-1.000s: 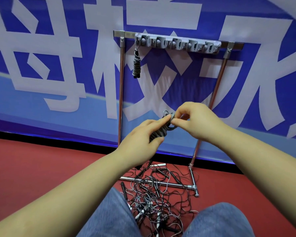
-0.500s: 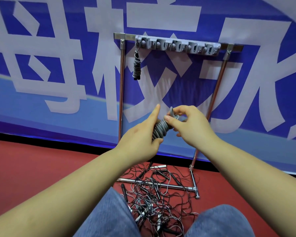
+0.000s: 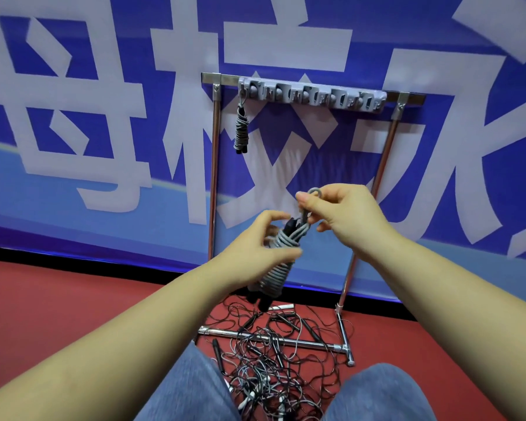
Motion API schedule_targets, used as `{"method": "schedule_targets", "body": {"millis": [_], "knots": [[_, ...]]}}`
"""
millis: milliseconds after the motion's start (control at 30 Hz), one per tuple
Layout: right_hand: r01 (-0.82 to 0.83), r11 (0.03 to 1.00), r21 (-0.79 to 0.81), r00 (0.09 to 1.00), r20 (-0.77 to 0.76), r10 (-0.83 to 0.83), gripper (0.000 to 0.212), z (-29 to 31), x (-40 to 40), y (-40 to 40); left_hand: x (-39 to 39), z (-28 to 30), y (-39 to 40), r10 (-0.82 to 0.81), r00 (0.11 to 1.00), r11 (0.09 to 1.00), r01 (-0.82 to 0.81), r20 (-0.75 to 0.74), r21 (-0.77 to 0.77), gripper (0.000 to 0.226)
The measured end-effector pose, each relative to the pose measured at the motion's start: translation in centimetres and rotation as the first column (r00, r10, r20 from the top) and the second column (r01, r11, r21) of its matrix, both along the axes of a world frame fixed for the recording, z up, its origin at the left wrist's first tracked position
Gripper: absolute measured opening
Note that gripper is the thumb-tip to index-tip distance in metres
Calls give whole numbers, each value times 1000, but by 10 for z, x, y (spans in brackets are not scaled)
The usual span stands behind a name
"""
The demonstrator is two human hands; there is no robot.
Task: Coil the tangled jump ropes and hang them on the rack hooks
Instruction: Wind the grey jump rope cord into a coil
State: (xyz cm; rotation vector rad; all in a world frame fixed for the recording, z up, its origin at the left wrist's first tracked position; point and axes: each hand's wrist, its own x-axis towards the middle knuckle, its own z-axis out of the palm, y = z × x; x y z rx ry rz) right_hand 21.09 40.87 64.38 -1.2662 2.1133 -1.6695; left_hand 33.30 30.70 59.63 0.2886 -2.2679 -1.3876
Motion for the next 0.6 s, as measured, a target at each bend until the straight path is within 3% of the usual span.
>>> {"method": "schedule_targets", "body": {"millis": [33, 100, 200, 400, 600], "knots": [[-23, 999, 26, 999, -31, 24, 25, 1, 3, -2, -4, 5, 2, -39, 999, 996, 41, -26, 80, 54], [-27, 999, 20, 999, -46, 28, 31, 4, 8, -5, -15, 11, 5, -63, 996, 996, 67, -69, 52, 54], [23, 996, -85, 999, -36, -26, 36, 7, 6, -4, -22, 17, 13, -50, 994, 995, 59, -101, 86, 18], [0, 996, -85, 995, -103, -8, 30, 14, 9, 5, -25, 14, 24, -41, 982, 977, 78, -183, 198, 47], [21, 994, -104, 985, -168, -38, 21, 26, 8, 10, -24, 20, 22, -35, 976, 986, 69, -216, 151, 25]]}}
